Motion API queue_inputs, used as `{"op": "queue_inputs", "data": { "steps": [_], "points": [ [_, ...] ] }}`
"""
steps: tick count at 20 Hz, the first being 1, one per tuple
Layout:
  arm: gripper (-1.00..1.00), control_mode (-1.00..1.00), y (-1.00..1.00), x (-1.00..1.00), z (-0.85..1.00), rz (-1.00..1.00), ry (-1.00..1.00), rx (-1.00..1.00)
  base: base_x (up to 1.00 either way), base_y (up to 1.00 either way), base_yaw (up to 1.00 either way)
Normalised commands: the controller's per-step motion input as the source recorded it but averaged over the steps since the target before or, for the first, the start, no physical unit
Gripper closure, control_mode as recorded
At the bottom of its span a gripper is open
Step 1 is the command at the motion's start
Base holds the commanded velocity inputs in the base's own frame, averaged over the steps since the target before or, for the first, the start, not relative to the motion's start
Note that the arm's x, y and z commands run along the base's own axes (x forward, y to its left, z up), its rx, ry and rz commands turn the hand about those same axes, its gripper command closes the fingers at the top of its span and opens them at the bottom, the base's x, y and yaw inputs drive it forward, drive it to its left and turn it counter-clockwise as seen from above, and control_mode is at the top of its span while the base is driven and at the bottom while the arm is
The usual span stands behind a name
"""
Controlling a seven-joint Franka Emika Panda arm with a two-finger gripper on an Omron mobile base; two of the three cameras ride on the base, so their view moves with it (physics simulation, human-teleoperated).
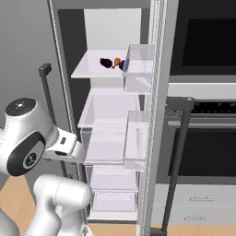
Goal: Place one eggplant and one chicken drumstick in each tupperware on the nearby counter, to pack two identical lunches.
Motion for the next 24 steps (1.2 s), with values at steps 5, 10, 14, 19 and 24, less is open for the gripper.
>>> {"op": "queue_inputs", "data": {
  "steps": [5,10,14,19,24],
  "points": [
    [-1.00,1.00,0.00,0.00,0.00,0.00,0.00,0.00,0.71,-0.05,0.05],
    [-1.00,1.00,0.00,0.00,0.00,0.00,0.00,0.00,0.23,-0.30,0.11],
    [-1.00,1.00,0.00,0.00,0.00,0.00,0.00,0.00,0.32,-0.37,0.14],
    [-1.00,1.00,0.00,0.00,0.00,0.00,0.00,0.00,0.24,-0.22,0.05],
    [-1.00,1.00,0.00,0.00,0.00,0.00,0.00,0.00,0.15,-0.25,0.05]
  ]
}}
